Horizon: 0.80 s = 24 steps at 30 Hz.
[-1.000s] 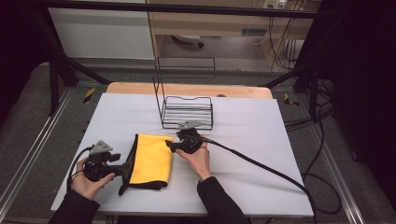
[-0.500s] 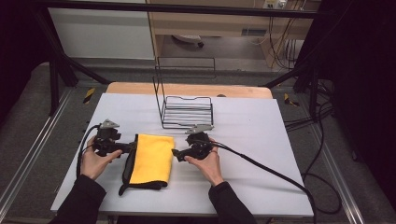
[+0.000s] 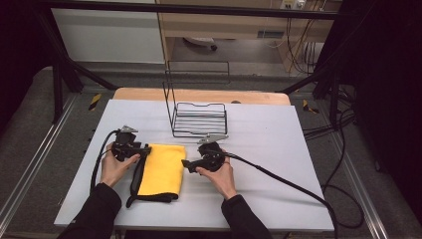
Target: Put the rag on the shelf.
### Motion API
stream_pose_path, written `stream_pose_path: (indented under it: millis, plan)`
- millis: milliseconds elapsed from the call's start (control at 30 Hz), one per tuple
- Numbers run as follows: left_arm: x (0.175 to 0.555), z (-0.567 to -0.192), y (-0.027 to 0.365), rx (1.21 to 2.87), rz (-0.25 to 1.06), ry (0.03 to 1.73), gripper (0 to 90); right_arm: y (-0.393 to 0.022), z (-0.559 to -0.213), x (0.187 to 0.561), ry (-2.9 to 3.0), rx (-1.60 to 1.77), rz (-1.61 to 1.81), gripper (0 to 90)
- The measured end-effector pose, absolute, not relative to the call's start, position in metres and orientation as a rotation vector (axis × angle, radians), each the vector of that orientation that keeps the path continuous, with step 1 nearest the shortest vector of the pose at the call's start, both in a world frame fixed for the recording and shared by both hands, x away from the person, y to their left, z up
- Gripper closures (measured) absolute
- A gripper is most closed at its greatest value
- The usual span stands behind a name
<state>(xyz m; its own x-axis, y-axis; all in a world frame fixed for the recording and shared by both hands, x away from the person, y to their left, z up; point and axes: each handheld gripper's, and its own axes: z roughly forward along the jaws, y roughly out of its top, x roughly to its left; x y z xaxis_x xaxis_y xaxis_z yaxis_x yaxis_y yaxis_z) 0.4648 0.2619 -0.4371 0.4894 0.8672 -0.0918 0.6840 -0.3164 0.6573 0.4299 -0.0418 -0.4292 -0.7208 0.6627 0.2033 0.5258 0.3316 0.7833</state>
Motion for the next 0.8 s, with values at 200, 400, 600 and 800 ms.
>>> stream_pose_path:
  millis: [200,400,600,800]
  plan:
    - [0.466,-0.44,0.259,2.093,0.33,1.276,56.8,-0.04,-0.43,0.432,2.422,1.112,1.387,20.1]
    - [0.467,-0.44,0.258,2.081,0.285,1.293,65.4,-0.034,-0.433,0.435,2.425,1.138,1.386,23.3]
    - [0.466,-0.439,0.257,2.091,0.27,1.278,70.2,-0.022,-0.441,0.446,2.414,1.203,1.356,28.1]
    - [0.466,-0.439,0.258,2.103,0.272,1.248,75.3,-0.013,-0.448,0.46,2.403,1.244,1.309,39.3]
